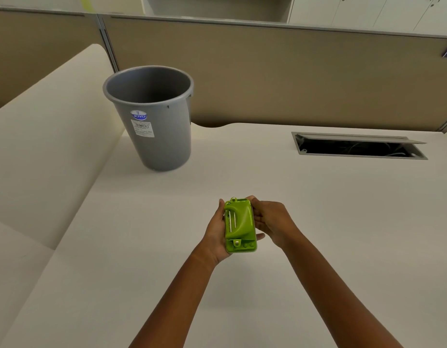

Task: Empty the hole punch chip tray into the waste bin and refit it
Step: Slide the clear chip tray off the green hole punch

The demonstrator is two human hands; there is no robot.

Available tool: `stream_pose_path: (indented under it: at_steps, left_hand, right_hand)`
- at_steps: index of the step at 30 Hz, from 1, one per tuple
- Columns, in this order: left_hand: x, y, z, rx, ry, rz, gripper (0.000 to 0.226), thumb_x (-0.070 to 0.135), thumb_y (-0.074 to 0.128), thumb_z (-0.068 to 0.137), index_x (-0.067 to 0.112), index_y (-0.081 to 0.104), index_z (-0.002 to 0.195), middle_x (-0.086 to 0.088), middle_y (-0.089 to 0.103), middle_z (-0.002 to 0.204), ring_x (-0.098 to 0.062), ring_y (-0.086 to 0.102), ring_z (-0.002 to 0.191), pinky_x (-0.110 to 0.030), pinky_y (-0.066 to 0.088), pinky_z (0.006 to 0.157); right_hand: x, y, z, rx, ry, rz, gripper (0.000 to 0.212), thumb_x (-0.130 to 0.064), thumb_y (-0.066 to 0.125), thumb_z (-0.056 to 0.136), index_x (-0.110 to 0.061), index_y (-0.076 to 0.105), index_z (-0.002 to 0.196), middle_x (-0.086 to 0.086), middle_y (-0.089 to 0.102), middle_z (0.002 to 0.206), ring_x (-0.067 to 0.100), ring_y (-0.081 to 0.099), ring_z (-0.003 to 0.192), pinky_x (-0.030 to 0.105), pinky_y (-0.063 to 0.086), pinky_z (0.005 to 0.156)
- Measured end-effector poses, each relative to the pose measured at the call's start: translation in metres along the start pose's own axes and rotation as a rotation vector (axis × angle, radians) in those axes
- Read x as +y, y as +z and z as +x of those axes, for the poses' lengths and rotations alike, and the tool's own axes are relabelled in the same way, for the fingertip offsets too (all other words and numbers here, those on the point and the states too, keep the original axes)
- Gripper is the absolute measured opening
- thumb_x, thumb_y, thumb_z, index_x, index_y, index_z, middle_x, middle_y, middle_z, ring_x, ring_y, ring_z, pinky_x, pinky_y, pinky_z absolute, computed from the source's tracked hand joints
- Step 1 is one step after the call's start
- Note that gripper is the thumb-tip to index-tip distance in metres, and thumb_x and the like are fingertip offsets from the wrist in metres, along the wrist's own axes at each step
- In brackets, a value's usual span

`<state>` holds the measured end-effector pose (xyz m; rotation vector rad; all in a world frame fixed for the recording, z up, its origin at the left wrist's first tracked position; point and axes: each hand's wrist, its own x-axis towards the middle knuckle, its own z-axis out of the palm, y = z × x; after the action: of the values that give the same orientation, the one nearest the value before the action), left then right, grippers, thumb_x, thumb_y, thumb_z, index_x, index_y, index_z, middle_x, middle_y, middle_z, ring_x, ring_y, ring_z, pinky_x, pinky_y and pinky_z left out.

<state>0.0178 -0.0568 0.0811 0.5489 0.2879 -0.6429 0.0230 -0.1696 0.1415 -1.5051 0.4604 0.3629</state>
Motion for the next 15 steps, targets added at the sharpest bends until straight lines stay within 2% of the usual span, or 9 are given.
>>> stream_pose_path:
  at_steps: [3, 5, 8, 11, 15]
  left_hand:
    - [-0.0003, -0.0006, -0.0003, 0.010, 0.016, -0.006, 0.072, 0.056, 0.018, 0.093, 0.017, 0.078, 0.086, -0.007, 0.077, 0.089, -0.023, 0.074, 0.081, -0.051, 0.044, 0.086]
    - [-0.0009, -0.0014, 0.0003, 0.029, 0.016, -0.009, 0.068, 0.055, 0.020, 0.094, 0.016, 0.075, 0.090, -0.009, 0.077, 0.086, -0.025, 0.072, 0.082, -0.050, 0.042, 0.088]
    - [-0.0018, -0.0003, 0.0000, 0.065, 0.016, -0.001, 0.059, 0.055, 0.022, 0.094, 0.014, 0.065, 0.098, -0.010, 0.077, 0.082, -0.026, 0.065, 0.087, -0.049, 0.042, 0.091]
    - [-0.0021, 0.0012, -0.0006, 0.087, 0.015, 0.005, 0.058, 0.055, 0.024, 0.093, 0.013, 0.063, 0.100, -0.012, 0.074, 0.084, -0.028, 0.059, 0.092, -0.047, 0.042, 0.090]
    - [-0.0030, 0.0049, -0.0014, 0.110, 0.039, 0.018, 0.058, 0.055, 0.023, 0.094, 0.013, 0.058, 0.111, -0.012, 0.059, 0.110, -0.025, 0.055, 0.097, -0.041, 0.039, 0.094]
  right_hand:
    - [-0.0002, 0.0017, -0.0018, -0.024, 0.030, 0.005, 0.036, -0.022, 0.055, 0.089, 0.010, 0.064, 0.101, 0.011, 0.061, 0.073, 0.019, 0.058, 0.062, 0.026, 0.050, 0.059]
    - [-0.0001, 0.0015, -0.0024, -0.048, 0.055, 0.007, 0.028, -0.022, 0.054, 0.089, 0.003, 0.065, 0.088, 0.008, 0.058, 0.065, 0.015, 0.056, 0.053, 0.022, 0.049, 0.047]
    - [0.0020, 0.0009, -0.0022, -0.058, 0.061, 0.022, 0.030, -0.024, 0.052, 0.090, -0.006, 0.062, 0.069, 0.001, 0.058, 0.049, 0.008, 0.056, 0.036, 0.019, 0.045, 0.035]
    - [0.0034, 0.0009, -0.0024, -0.063, 0.053, 0.031, 0.032, -0.025, 0.052, 0.090, -0.009, 0.062, 0.064, 0.003, 0.057, 0.050, 0.013, 0.055, 0.041, 0.018, 0.044, 0.033]
    - [0.0059, 0.0002, -0.0008, -0.083, 0.079, 0.138, 0.029, -0.026, 0.051, 0.092, -0.009, 0.063, 0.072, 0.002, 0.065, 0.053, 0.012, 0.062, 0.045, 0.020, 0.051, 0.039]
